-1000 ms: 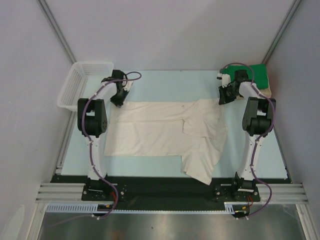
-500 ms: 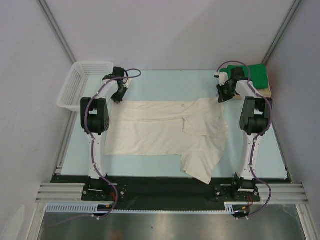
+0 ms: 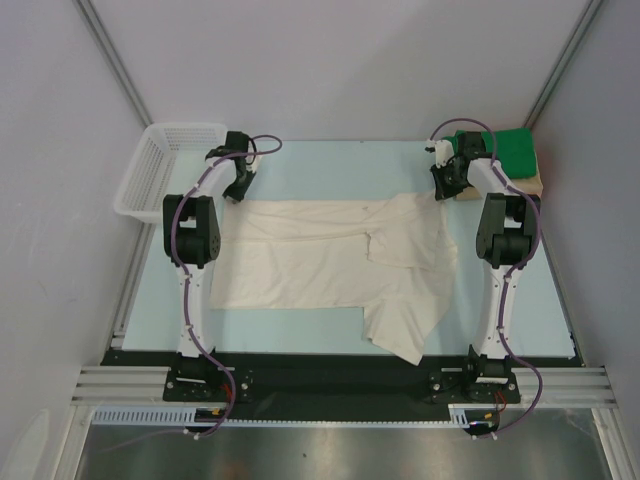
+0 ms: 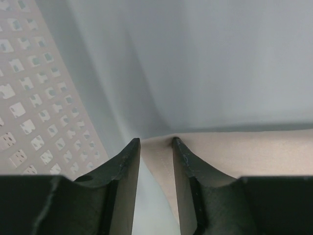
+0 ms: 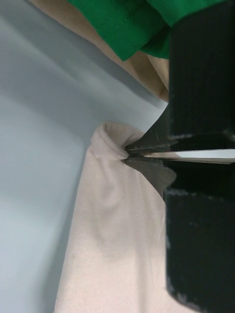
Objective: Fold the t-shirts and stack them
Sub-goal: Fold the tshirt
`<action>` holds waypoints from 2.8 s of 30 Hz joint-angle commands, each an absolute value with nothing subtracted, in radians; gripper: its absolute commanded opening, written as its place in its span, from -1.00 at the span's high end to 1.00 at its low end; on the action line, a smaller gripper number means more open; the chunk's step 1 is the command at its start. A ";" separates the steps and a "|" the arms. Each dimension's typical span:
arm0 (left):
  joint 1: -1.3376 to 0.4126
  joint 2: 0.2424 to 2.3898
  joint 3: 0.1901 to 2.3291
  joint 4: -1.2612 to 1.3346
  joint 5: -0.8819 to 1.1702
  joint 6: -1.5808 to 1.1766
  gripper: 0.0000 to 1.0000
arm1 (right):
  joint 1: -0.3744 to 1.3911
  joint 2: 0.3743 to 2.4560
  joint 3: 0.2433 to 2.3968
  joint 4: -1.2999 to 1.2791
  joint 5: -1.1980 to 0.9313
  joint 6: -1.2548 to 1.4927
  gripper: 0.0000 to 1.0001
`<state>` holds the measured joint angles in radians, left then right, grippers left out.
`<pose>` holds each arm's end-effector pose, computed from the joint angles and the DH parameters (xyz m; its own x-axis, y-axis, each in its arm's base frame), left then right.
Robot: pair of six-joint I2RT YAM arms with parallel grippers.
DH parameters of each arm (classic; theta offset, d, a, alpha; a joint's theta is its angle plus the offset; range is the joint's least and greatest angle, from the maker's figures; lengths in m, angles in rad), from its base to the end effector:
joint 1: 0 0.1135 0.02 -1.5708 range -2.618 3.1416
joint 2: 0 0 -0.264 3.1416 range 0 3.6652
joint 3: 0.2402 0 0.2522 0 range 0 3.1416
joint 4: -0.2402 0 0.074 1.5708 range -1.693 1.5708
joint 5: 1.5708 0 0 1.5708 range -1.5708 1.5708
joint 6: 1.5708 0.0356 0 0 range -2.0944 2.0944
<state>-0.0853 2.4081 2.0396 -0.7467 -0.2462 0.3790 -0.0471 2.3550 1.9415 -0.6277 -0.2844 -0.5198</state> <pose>0.5129 -0.0351 0.1605 -0.8402 0.4320 -0.3278 0.3086 0.8779 0.3661 0.5094 -0.0140 0.1636 -0.7003 -0.4443 -0.5587 -0.5118 0.8581 -0.0408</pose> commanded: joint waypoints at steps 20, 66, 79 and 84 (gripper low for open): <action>-0.043 2.499 2.123 -0.759 -0.216 0.416 0.99 | -0.048 2.373 1.925 -0.558 -0.204 -0.546 1.00; -0.178 1.999 1.591 -0.609 -0.061 0.351 -0.28 | -0.003 1.904 1.551 -0.771 -0.469 -0.730 0.06; -0.106 2.074 1.548 -0.586 -0.155 0.360 -0.27 | 0.044 2.000 1.523 -0.861 -0.468 -0.824 0.10; -0.100 2.053 1.520 -0.581 -0.173 0.385 -0.27 | 0.043 2.029 1.517 -0.853 -0.439 -0.836 0.10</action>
<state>-0.1059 2.0731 1.5417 -0.6018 -0.1520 0.3599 0.0444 2.0090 1.5021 -0.8391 -0.4511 -0.8082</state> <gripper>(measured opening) 0.636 0.453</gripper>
